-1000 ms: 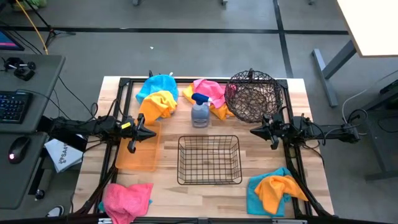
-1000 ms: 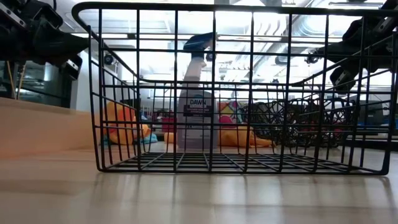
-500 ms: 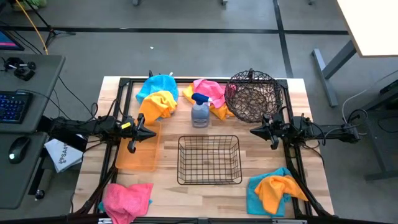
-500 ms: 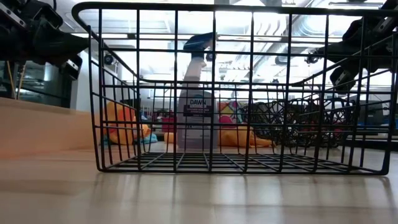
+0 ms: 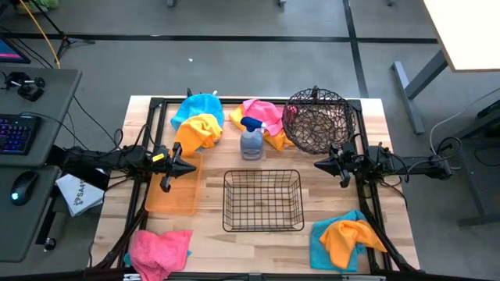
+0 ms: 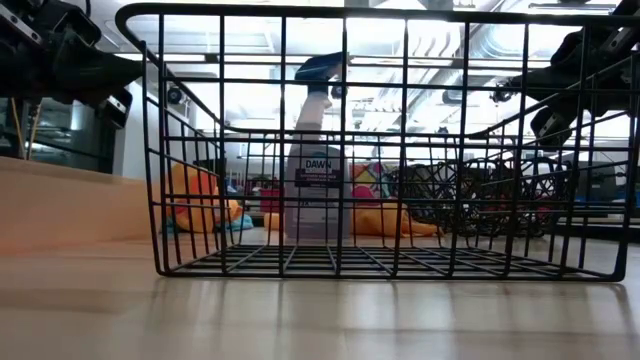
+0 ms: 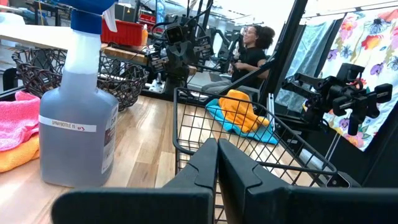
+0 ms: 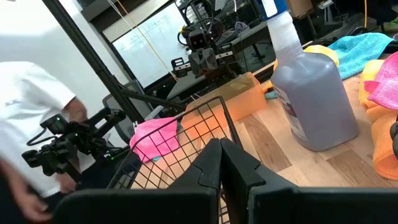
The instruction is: Sort microfiber towel by color & place in baskets
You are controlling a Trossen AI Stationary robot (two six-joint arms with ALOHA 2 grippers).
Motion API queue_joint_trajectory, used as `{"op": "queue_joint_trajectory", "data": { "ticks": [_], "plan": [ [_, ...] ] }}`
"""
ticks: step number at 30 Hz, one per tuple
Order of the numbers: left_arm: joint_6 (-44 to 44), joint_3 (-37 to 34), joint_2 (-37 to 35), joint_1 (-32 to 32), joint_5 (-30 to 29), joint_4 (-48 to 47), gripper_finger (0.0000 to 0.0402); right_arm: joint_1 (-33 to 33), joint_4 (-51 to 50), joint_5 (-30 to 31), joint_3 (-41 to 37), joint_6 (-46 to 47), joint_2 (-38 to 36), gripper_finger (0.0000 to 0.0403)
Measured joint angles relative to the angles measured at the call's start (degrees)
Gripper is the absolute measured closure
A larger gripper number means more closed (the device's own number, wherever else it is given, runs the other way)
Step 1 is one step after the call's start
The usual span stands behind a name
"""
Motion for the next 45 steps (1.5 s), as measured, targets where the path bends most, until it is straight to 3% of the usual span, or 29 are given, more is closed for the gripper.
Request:
{"op": "queue_joint_trajectory", "data": {
  "ticks": [28, 32, 37, 41, 43, 45],
  "plan": [
    [-0.4, 0.0, 0.0, 0.0, -0.5, 1.2, 0.0401, 0.0, 0.0, 0.0, 0.0, 0.0, 0.0, 0.0402],
    [-15.8, 0.1, 0.7, 0.0, -2.4, 16.1, 0.0401, 0.0, 0.0, 0.0, 0.0, 0.0, 0.0, 0.0402],
    [-28.0, 0.1, 1.0, 0.0, -13.2, 36.4, 0.0401, 0.0, 0.0, 0.0, 0.0, 0.0, 0.0, 0.0402],
    [-25.1, 0.1, 0.9, 0.2, -24.2, 45.8, 0.0401, 0.0, 0.0, 0.0, 0.0, 0.0, 0.0, 0.0402],
    [-22.3, 1.2, 1.0, 0.6, -32.7, 46.2, 0.0401, 0.0, 0.0, 0.0, 0.0, 0.0, 0.0, 0.0402],
    [-25.0, 4.2, 2.6, 1.0, -36.3, 39.3, 0.0400, 0.0, 0.0, 0.0, 0.0, 0.0, 0.0, 0.0402]
  ]
}}
